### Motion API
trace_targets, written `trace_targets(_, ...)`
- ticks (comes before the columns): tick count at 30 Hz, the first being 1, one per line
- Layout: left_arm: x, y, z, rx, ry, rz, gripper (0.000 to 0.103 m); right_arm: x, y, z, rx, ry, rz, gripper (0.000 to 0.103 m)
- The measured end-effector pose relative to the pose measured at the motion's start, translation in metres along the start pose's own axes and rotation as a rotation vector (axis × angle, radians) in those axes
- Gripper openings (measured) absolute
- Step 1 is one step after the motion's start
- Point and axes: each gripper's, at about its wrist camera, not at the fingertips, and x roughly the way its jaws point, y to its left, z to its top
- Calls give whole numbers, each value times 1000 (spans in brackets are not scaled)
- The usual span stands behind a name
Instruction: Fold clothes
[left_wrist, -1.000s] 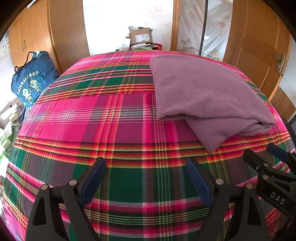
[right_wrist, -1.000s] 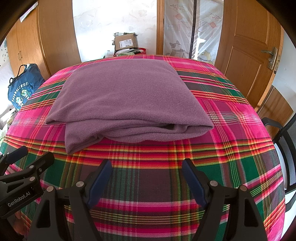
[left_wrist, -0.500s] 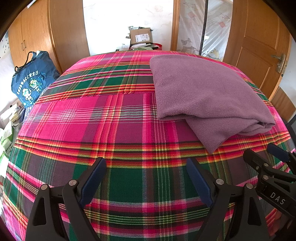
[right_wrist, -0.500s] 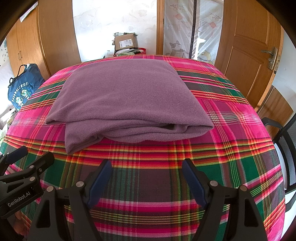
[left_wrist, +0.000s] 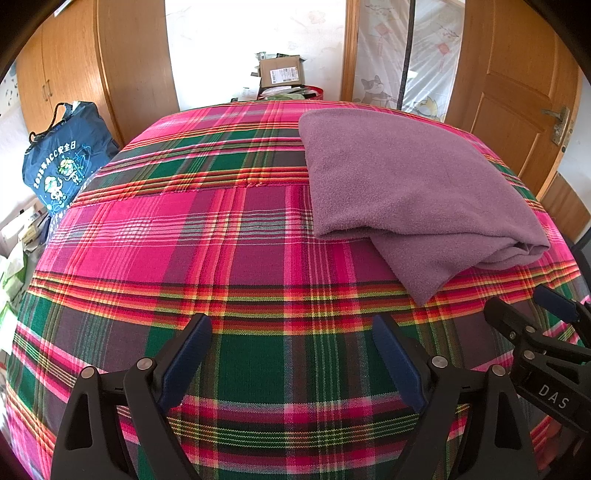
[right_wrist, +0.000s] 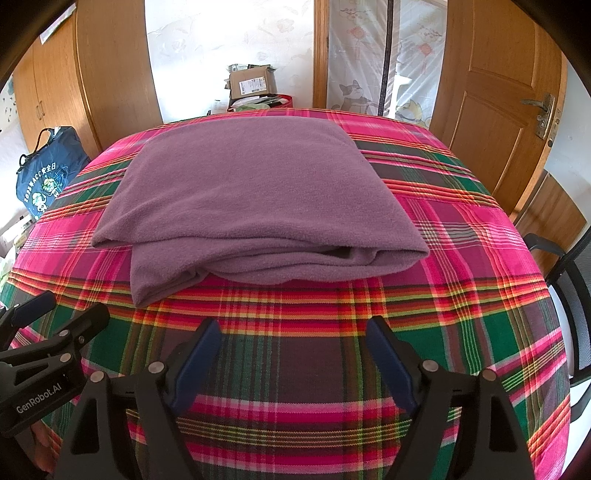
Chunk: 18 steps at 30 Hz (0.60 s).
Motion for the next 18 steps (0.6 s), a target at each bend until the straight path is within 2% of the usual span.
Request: trace_targets(18,1,0,2,9,1,-6,90,-1,-1,0,0,-2,3,82)
